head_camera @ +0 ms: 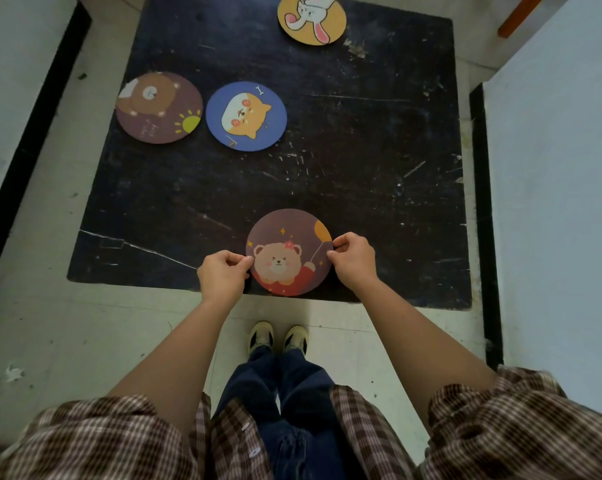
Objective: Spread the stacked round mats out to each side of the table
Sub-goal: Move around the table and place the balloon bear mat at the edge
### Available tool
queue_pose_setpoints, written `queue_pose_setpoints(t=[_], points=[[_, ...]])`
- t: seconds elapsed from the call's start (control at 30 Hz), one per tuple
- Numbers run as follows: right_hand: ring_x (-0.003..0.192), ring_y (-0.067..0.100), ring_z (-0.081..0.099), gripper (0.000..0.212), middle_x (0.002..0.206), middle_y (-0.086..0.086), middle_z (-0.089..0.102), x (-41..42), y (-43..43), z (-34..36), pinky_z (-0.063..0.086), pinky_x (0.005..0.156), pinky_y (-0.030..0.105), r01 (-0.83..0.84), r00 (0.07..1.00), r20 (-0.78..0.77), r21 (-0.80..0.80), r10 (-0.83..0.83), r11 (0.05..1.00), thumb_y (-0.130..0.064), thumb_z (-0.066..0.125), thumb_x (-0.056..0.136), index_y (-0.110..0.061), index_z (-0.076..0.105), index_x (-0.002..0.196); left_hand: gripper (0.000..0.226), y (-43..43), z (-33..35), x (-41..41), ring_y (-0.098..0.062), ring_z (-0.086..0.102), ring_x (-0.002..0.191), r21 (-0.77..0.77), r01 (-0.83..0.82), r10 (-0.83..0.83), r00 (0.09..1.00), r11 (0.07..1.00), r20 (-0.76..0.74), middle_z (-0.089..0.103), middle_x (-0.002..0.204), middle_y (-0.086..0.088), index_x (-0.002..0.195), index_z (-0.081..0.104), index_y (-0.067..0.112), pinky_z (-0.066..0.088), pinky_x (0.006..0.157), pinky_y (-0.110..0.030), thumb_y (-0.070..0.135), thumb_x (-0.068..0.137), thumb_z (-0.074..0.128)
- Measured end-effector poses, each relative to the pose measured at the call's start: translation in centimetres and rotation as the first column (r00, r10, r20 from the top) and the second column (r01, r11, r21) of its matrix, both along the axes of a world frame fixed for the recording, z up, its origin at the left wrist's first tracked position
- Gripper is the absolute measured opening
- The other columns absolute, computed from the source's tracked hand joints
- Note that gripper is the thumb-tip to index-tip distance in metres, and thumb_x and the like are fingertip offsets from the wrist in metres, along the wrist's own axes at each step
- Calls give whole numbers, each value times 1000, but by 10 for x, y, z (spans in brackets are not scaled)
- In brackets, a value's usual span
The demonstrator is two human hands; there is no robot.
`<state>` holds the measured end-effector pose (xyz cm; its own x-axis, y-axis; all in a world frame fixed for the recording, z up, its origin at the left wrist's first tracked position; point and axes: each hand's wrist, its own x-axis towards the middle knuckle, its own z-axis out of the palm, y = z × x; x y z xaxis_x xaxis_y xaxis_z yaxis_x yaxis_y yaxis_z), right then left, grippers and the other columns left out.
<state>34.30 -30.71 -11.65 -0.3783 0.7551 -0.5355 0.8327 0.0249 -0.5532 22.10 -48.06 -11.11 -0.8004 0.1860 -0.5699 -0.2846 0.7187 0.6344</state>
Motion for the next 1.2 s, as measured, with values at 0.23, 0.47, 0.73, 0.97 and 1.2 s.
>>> queue_pose_setpoints(t=[0.23, 0.47, 0.73, 0.97, 1.2], points=[[83, 16, 60, 15, 91, 4, 63, -4, -2, -4, 47, 65, 26, -24, 998, 60, 95, 18, 995, -14, 65, 85, -14, 61, 99, 15, 4, 1, -6, -21, 68, 76, -57, 58, -57, 998, 997, 18, 70, 66, -5, 70, 68, 16, 56, 76, -38, 25, 82, 71], [79, 14, 58, 11, 84, 0, 59, -5, -2, -6, 42, 59, 22, -21, 997, 75, 120, 12, 993, -14, 65, 85, -15, 60, 94, 21, 5, 0, -10, -13, 64, 65, -88, 103, -99, 994, 991, 46, 66, 62, 0, 63, 63, 20, 56, 73, -34, 23, 82, 72], [83, 16, 59, 12, 86, 0, 58, -3, -4, -7, 47, 66, 28, -32, 996, 89, 121, 22, 992, -17, 64, 86, -16, 58, 96, 13, 7, -1, -12, -17, 66, 71, -120, 131, -125, 991, 984, 56, 68, 69, -4, 80, 70, 11, 57, 74, -37, 24, 83, 72], [86, 16, 58, 23, 91, 0, 59, 6, 0, -1, 49, 73, 31, -29, 1000, 11, 93, 28, 995, -28, 63, 87, -13, 58, 104, 34, 12, -1, -20, -22, 60, 80, -236, 246, -251, 968, 940, 7, 62, 86, -5, 90, 53, 14, 51, 68, -37, 38, 77, 75], [83, 13, 57, 23, 94, -1, 60, 21, 16, 5, 45, 66, 26, -79, 997, -8, 115, 81, 990, -34, 62, 86, -18, 57, 103, 21, 50, 13, 5, -22, 58, 82, -172, 351, -380, 907, 920, -182, 60, 93, -3, 91, 47, 21, 50, 70, -37, 29, 83, 63]])
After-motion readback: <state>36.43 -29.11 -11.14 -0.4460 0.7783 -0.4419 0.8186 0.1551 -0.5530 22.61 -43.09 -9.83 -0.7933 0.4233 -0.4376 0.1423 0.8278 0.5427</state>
